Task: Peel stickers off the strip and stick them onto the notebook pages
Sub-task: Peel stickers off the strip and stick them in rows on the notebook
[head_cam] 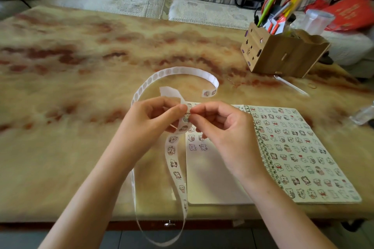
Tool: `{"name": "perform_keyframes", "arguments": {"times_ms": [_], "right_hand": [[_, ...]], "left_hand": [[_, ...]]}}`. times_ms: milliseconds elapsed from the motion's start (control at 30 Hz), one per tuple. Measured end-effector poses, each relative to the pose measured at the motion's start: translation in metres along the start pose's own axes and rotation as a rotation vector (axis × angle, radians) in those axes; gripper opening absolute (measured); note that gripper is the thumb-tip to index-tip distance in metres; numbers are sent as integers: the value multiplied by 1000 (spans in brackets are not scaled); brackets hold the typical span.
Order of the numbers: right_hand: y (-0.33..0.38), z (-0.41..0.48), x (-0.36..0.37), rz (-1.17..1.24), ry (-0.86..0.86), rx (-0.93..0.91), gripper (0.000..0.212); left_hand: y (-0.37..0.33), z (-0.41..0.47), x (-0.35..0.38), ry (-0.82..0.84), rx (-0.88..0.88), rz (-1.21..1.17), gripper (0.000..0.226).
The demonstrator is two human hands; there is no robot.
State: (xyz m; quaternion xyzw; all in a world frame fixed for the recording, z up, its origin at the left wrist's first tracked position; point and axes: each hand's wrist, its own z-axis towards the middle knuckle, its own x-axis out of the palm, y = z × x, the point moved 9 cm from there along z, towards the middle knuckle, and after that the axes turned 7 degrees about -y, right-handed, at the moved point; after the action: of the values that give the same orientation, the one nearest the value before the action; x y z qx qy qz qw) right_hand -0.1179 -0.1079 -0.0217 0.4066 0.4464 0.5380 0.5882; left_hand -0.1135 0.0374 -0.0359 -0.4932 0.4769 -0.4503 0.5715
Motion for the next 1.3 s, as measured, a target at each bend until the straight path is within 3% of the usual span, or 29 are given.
{"name": "perform_keyframes", "arguments": {"times_ms": [633,800,1000,1300], "right_hand": [[6,-5,3,-345,64,-146,5],[0,0,-13,-171,54,55,6],[-37,5,-49,-306,73,397,4],[-55,-5,-50,-485,91,446,4]], "left_hand": [[13,-2,0,-50,-128,-29,15],[16,1,-8,-100,-129,13,16],[18,2,-9,-100,-127,56,14],[19,2,-8,-90,-121,78,15]]}}
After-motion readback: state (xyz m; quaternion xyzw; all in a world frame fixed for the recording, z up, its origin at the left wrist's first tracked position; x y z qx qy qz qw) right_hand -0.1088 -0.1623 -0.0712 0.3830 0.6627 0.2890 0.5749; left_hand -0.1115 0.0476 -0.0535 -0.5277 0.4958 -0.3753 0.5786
